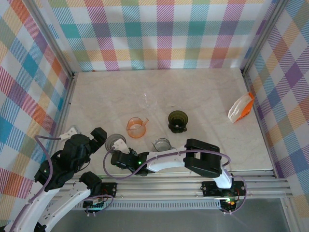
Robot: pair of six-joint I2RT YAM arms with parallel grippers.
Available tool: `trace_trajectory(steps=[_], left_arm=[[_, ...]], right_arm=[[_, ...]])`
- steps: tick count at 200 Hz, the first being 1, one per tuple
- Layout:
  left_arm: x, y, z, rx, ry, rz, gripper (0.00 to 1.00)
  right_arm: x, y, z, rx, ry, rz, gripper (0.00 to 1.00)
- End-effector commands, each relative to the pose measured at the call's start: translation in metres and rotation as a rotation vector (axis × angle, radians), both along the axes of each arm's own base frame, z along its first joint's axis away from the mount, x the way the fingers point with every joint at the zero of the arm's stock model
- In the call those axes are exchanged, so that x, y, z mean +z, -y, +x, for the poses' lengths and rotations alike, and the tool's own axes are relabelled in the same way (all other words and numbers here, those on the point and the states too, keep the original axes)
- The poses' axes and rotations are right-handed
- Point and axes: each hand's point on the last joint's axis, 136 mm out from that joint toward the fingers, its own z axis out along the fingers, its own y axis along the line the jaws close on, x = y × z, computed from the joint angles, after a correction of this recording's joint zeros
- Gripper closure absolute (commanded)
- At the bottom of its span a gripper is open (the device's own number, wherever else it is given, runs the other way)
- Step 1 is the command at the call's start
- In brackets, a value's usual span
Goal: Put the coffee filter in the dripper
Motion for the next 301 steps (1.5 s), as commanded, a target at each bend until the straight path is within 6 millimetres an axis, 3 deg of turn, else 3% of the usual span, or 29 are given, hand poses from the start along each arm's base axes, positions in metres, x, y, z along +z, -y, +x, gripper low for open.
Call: trace_trajectory(steps=[1,42,84,120,150,184,213,250,301], left_arm=[[-0.002,0.006,0.001,-0.018,0.003,-0.024,0.00],[0.004,0.006,0.001,-0.026,0.012,-0.018,0.00],[0.028,0.004,0.003,-0.026,0.076,-0.024,0.00],[0.048,0.019,0.014,-0.083,0.112,-0.037,0.00],[0.038,0.057,0.030,-0.202,0.049,-0.065,0.00],[0.016,0.103,0.050,-0.307,-0.003,-0.160,0.07],[0.004,0.135,0.057,-0.363,-0.016,-0.142,0.07],[-0.006,0.158,0.062,-0.402,-0.028,-0.132,0.04],[-0.017,0.147,0.059,-0.374,-0.051,-0.093,0.01]], right_arm=[[0.019,-0.006,0.000,0.039,0.049,0.048,0.85],[0.049,-0.002,-0.003,0.102,0.101,0.107,0.91],[0.094,0.023,-0.001,0.097,0.157,0.147,0.92],[0.130,0.067,0.005,0.057,0.178,0.162,0.92],[0.145,0.125,0.007,0.006,0.164,0.140,0.92],[0.152,0.192,0.002,-0.034,0.116,0.124,0.92],[0.142,0.228,-0.006,-0.018,0.021,0.094,0.92],[0.124,0.234,-0.011,0.029,-0.124,0.099,0.93],[0.100,0.237,-0.007,0.008,-0.150,0.036,0.96]])
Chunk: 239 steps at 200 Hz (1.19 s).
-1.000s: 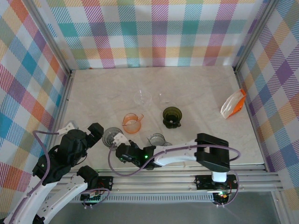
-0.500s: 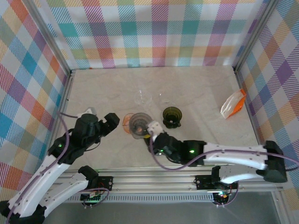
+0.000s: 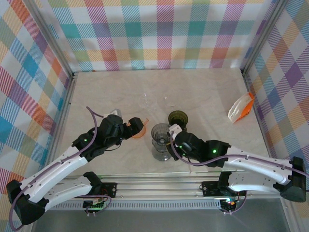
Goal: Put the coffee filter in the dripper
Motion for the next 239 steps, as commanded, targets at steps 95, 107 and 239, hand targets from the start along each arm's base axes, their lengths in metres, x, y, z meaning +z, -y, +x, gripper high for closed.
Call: trace_trajectory(steps=[95,107,239], left_arm=[[-0.002,-0.016,-0.007,0.035,0.033,0.017,0.00],[-0.003,-0.016,-0.007,0.034,0.031,0.018,0.00],[-0.008,-0.019,-0.007,0.042,0.027,0.034,0.00]], right_arm=[[-0.020,0.003,0.004,-0.009,0.024,-0.032,0.93],[-0.021,0.004,0.004,-0.006,0.023,-0.042,0.91],[0.006,-0.004,0.007,0.039,0.123,-0.015,0.99]])
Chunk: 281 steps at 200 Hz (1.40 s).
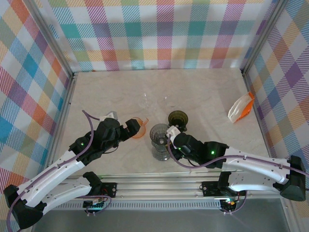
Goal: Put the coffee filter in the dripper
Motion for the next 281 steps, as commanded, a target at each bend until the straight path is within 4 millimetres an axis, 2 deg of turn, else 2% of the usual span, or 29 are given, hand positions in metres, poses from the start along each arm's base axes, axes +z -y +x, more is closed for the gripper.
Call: trace_trajectory(steps=[1,73,86,119,132,141,178,205,235,257,281], left_arm=[[-0.006,-0.004,-0.003,0.005,-0.005,0.023,0.00],[-0.007,-0.005,-0.003,0.010,-0.006,0.023,0.00],[-0.007,-0.005,-0.004,0.009,-0.007,0.023,0.00],[-0.007,-0.005,-0.004,0.009,-0.007,0.022,0.00],[-0.008,-0.005,-0.004,0.010,-0.008,0.024,0.00],[-0.008,-0.005,-0.004,0.010,-0.009,0.024,0.00],[-0.009,-0.005,-0.004,0.011,-0.007,0.026,0.00],[-0.017,-0.003,-0.003,0.004,-0.019,0.028,0.01],[-0.035,0.009,0.001,-0.025,-0.060,0.051,0.21],[-0.049,0.020,0.006,-0.062,-0.109,0.103,0.27],[-0.066,0.030,0.009,-0.089,-0.167,0.154,0.35]], right_arm=[[0.007,-0.003,0.003,-0.011,0.022,0.036,0.99],[-0.016,-0.001,-0.001,-0.022,-0.022,0.024,0.94],[-0.019,-0.002,-0.002,-0.020,-0.032,0.021,0.90],[-0.021,-0.001,-0.003,-0.030,-0.043,0.028,0.68],[-0.019,0.000,-0.003,-0.035,-0.044,0.041,0.44],[-0.017,0.001,-0.003,-0.042,-0.043,0.050,0.34],[-0.001,0.009,0.003,-0.106,-0.024,0.091,0.17],[0.015,0.018,0.006,-0.156,-0.005,0.135,0.13],[0.037,0.039,0.017,-0.272,0.031,0.167,0.14],[0.045,0.059,0.029,-0.384,0.022,0.141,0.17],[0.045,0.075,0.041,-0.461,0.008,0.117,0.22]])
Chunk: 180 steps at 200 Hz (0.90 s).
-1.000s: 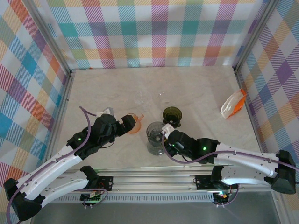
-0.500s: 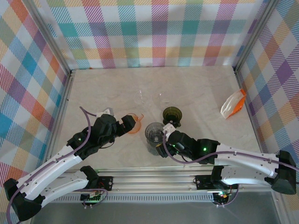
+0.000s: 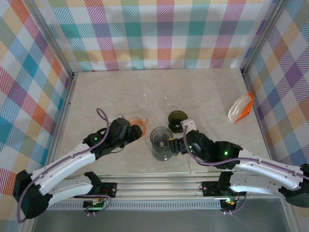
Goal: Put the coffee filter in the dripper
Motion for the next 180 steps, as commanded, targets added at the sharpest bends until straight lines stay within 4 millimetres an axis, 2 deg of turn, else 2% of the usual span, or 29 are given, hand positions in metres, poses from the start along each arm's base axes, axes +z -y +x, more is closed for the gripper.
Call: trace_trajectory(steps=[1,24,46,98,130,140,160,180], left_arm=[[0.000,0.017,0.003,-0.057,-0.014,0.013,0.35],[-0.012,0.026,0.003,-0.078,-0.042,0.037,0.37],[-0.014,0.037,0.002,-0.104,-0.041,0.033,0.36],[-0.003,0.053,-0.001,-0.153,-0.005,0.012,0.36],[-0.005,0.061,-0.005,-0.179,-0.015,0.004,0.36],[-0.008,0.058,-0.006,-0.170,-0.026,0.020,0.36],[-0.012,0.039,-0.006,-0.109,-0.040,0.090,0.36],[-0.007,0.024,-0.006,-0.061,-0.016,0.115,0.27]], right_arm=[[0.002,0.027,0.013,-0.131,-0.023,-0.034,0.22],[-0.002,0.044,0.022,-0.194,-0.049,-0.048,0.25],[-0.005,0.053,0.025,-0.224,-0.067,-0.041,0.25],[-0.019,0.063,0.023,-0.251,-0.096,-0.047,0.25],[-0.022,0.065,0.023,-0.263,-0.100,-0.047,0.25],[-0.023,0.066,0.023,-0.267,-0.102,-0.048,0.25],[-0.023,0.068,0.023,-0.275,-0.103,-0.048,0.25],[-0.023,0.070,0.022,-0.277,-0.103,-0.047,0.24]])
